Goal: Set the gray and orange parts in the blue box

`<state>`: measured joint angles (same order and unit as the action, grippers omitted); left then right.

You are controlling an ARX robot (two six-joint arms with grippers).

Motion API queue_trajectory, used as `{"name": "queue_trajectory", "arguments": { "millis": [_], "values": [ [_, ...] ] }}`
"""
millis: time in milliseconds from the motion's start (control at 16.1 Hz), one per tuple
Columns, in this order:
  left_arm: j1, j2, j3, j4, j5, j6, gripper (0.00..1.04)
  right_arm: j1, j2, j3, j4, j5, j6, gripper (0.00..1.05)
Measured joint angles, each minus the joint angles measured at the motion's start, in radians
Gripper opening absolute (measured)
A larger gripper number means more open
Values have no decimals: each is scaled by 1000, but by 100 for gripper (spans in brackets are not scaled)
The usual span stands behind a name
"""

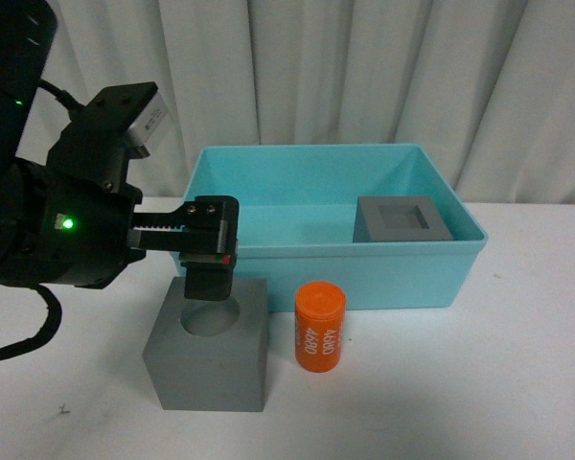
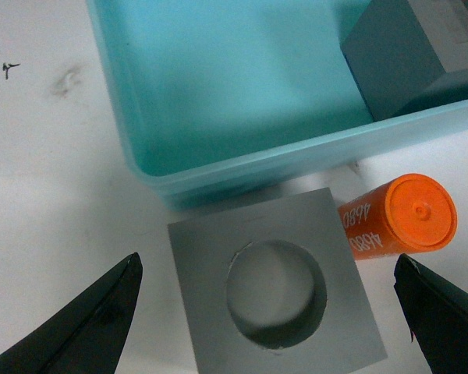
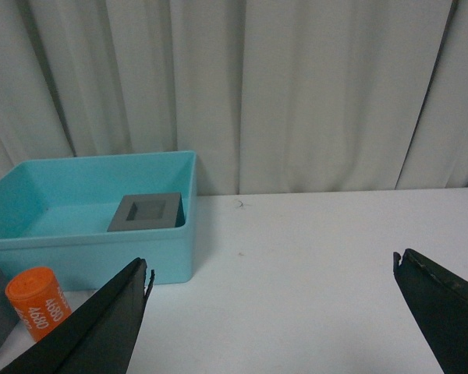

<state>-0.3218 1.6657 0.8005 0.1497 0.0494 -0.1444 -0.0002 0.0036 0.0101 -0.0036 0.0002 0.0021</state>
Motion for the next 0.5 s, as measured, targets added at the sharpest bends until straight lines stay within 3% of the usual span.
{"name": "queue_trajectory", "arguments": {
  "millis": [497],
  "values": [
    [6, 118, 26, 0, -46, 75, 98, 0, 0, 0, 0, 0, 0, 98]
  ]
}}
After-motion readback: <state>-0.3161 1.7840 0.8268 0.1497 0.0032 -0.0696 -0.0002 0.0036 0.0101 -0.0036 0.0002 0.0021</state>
